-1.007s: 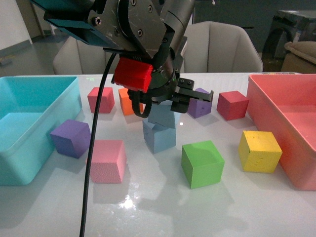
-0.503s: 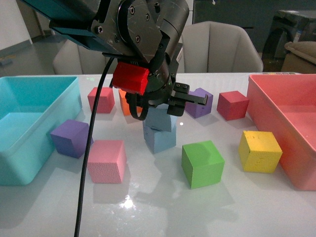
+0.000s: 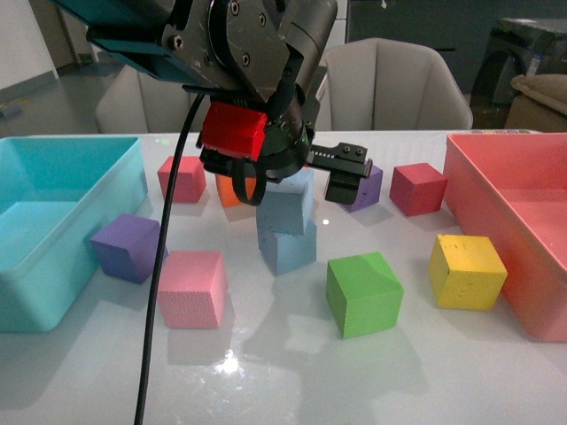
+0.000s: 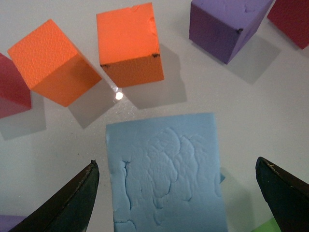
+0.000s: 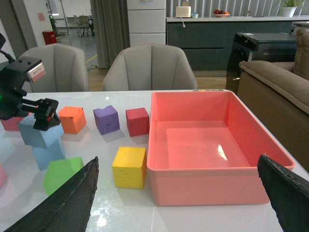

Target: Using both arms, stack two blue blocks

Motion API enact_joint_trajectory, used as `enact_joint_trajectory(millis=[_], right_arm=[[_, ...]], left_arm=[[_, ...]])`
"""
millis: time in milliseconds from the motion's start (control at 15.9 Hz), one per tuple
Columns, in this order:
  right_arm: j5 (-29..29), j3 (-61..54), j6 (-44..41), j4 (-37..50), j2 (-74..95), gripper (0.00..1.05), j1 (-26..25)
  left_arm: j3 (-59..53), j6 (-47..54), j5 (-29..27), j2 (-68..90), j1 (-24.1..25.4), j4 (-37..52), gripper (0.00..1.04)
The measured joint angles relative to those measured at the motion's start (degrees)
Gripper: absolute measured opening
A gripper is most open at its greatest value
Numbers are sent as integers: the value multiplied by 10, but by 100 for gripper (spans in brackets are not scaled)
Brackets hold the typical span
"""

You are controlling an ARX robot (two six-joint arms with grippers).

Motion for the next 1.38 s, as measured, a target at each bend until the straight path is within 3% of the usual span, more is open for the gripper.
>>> enact_joint_trajectory(millis=[126,503,755,818,881,944,1070,1384], right_arm=[[0,0,0,0,0,98,0],[0,0,0,0,0,98,0],[0,0,0,0,0,98,0],[0,0,0,0,0,98,0],[0,0,0,0,0,98,0],[0,0,0,0,0,98,0],[0,0,0,0,0,98,0],[0,0,0,0,0,98,0]], left_arm=[[-13,0,-1,-40,-8,26,98],[-231,7,35,-272,-38,190,98],[-370,38,28,-429,-38,250,98],[-404,41,4,-465,-40,289,95],[-471,41,-83,-519,-34,383,83],[-534,40,-118,-570,-12,426,72],[-635,38,-104,-640,48,455,50],[-770,37,-9,-753,129,463,2]])
